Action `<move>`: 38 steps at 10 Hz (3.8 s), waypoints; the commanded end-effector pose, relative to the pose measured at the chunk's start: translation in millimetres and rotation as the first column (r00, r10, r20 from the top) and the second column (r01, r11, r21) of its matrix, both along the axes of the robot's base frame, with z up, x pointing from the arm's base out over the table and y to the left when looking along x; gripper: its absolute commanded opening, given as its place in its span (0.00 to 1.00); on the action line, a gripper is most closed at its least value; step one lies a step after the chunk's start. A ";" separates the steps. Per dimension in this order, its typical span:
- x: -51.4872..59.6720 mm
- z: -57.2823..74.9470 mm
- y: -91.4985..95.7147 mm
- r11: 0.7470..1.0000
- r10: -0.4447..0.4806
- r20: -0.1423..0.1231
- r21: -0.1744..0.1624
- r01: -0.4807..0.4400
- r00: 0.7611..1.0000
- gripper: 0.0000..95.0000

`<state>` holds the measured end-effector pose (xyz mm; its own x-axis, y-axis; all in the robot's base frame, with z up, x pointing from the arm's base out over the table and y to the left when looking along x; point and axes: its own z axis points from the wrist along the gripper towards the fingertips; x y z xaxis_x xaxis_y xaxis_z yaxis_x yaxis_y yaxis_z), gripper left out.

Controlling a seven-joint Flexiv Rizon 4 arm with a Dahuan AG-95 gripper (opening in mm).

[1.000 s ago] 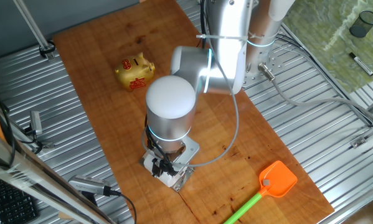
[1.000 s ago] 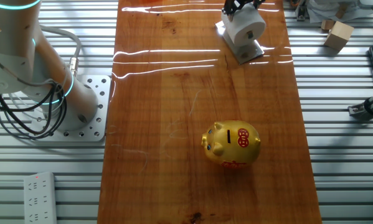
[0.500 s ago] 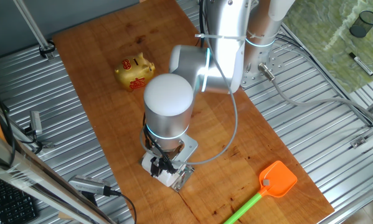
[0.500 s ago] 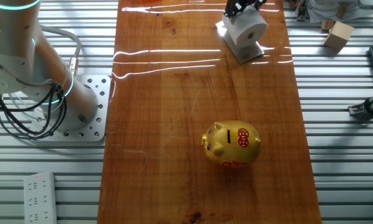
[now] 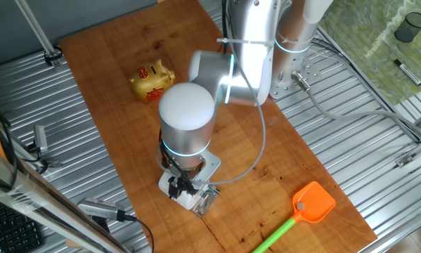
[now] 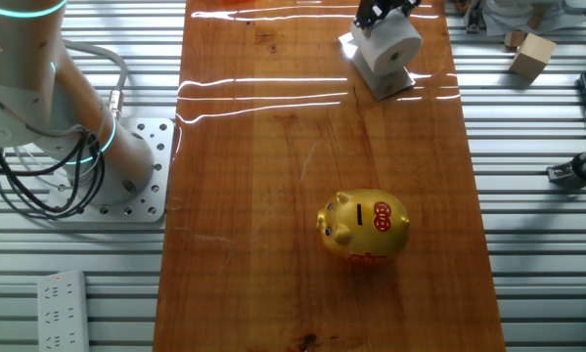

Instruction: Take the roll of paper down from the shelf

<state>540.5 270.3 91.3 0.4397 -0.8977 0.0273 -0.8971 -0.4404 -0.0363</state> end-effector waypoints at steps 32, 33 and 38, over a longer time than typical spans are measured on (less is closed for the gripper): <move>12.0 -4.2 -36.5 1.000 0.006 0.005 0.007 -0.006 1.000 0.00; 12.0 -4.2 -36.5 1.000 0.007 0.002 0.009 -0.007 1.000 0.00; 12.0 -4.2 -36.5 1.000 0.027 -0.007 0.007 -0.027 1.000 0.00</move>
<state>553.0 234.0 86.8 0.4635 -0.8860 0.0172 -0.8854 -0.4638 -0.0323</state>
